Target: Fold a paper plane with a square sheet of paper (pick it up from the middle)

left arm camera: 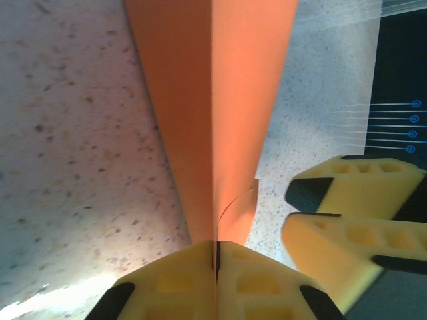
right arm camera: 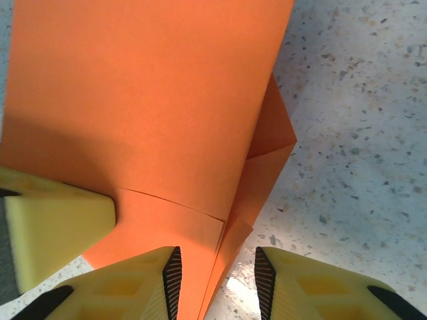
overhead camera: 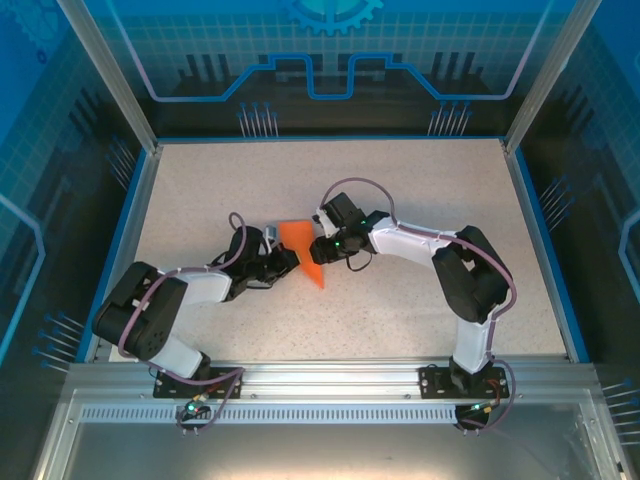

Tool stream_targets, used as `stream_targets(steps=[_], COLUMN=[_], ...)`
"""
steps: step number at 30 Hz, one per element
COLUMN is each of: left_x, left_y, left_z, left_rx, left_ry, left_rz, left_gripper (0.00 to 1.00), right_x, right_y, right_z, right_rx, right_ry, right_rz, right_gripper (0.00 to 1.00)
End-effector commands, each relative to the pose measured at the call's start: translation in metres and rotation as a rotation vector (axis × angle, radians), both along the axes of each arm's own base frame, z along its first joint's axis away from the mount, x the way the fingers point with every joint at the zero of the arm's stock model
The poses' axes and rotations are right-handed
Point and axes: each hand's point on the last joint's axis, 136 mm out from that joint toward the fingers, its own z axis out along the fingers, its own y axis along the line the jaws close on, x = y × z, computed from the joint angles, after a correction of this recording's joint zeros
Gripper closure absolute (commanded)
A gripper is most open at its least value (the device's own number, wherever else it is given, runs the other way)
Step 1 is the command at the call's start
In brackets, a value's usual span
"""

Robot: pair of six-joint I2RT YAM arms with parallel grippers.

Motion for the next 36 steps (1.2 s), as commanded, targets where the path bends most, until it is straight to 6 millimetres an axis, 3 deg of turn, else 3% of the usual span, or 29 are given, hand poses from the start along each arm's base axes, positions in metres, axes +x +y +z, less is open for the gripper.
stream_targets(steps=[1,15,26,36], left_x=[0.004,0.009,0.011,0.009], left_y=[-0.007,-0.013,-0.019,-0.015], left_z=[0.001,-0.017,-0.03,-0.036], left_rx=[0.015,0.068,0.099,0.157], left_ry=[-0.001,0.085,0.132,0.195], left_rz=[-0.03,-0.022,-0.034,-0.007], left_gripper=[0.98,0.98,0.98,0.98], right_x=[-0.002,0.0,0.001,0.001], right_y=[-0.006,-0.017,-0.023,-0.023], right_z=[-0.007,-0.038,-0.041,-0.002], right_rx=[-0.032,-0.137,-0.175,-0.089], right_ry=[0.012,0.068,0.065,-0.176], right_rz=[-0.032,-0.062,-0.08,0.032], right_gripper=[0.62,0.73,0.72,0.69])
